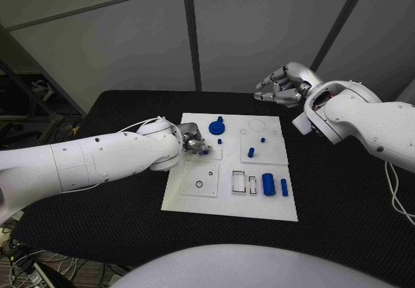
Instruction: Assemble the parts on the task board
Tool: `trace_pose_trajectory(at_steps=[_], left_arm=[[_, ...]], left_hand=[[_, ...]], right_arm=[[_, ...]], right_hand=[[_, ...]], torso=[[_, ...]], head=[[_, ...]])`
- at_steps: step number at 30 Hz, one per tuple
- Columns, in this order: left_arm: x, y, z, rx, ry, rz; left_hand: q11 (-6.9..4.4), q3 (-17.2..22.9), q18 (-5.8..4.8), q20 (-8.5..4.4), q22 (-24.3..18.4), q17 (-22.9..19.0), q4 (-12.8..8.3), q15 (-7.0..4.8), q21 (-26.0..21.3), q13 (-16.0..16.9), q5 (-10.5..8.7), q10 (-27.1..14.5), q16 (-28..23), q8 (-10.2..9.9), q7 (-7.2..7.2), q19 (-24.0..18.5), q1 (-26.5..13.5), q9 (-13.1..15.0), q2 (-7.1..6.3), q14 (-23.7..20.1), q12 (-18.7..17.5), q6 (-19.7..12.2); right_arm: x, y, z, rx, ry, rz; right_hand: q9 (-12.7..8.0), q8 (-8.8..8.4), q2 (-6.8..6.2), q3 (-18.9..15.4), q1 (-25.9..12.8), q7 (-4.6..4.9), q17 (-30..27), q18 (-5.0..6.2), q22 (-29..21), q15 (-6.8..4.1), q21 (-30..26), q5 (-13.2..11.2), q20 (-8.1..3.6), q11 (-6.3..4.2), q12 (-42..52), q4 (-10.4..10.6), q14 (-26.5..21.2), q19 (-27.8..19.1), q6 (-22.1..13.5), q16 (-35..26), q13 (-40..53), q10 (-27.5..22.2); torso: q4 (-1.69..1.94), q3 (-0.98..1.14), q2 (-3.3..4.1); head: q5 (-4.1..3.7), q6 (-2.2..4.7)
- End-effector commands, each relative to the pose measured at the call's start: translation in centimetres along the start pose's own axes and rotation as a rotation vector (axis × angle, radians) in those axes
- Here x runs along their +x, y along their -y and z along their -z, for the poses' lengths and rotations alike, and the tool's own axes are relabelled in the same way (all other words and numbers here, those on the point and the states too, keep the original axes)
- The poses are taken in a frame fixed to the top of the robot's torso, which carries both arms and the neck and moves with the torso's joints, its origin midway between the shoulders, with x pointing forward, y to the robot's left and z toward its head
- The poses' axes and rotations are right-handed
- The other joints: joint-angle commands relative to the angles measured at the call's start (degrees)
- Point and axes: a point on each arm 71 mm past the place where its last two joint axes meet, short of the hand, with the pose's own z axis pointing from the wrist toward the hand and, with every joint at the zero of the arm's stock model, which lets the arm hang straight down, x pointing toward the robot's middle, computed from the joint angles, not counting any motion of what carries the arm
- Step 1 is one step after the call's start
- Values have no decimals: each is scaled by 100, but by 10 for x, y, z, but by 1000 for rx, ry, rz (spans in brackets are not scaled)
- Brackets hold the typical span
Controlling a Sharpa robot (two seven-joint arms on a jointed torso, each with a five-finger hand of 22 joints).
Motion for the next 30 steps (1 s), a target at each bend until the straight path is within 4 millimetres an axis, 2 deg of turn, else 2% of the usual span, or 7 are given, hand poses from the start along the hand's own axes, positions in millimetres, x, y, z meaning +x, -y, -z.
trace_pose_trajectory(at_steps=[1, 23, 30], left_arm=[[1, 1, 0, 0, 6, 15], [0, -2, -1, -8, 6, 20], [-1, -4, 0, -10, 5, 21]], left_hand=[[-4, -47, -166, -21, 833, 784, -6, -14, 30, 5, -17, 48, -27, 30, 3, 156, -59, 11, 10, 372, 42, 29], [-7, -248, -170, -23, 855, 786, 104, -17, 42, 23, -16, 61, -28, 56, 0, 171, -100, -21, 20, 373, 77, 39], [-8, -361, -170, -25, 857, 787, 127, -19, 41, 26, -17, 62, -28, 70, -2, 172, -95, -34, -20, 373, 89, 40]], right_arm=[[-1, -1, 0, -4, -3, 4], [-1, 1, 0, 1, -7, 6], [-2, 1, 0, 2, -7, 7]], right_hand=[[-5, 11, 0, -19, -44, -4, 898, 66, -9, -20, -35, -17, 8, -3, -20, 23, 450, -47, -42, -30, -6, -49], [-5, 11, -3, -23, -51, -4, 893, 68, -23, -20, -43, -29, 8, -2, -23, 27, 449, -54, -44, -34, -9, -52], [-5, 12, -2, -27, -61, -4, 888, 69, -27, -19, -46, -39, 8, -2, -23, 34, 448, -55, -45, -38, -10, -53]], torso=[[-2, 1, -1], [4, 0, -5], [3, -3, -4]], head=[[-7, 9], [-33, 0], [-37, 1]])
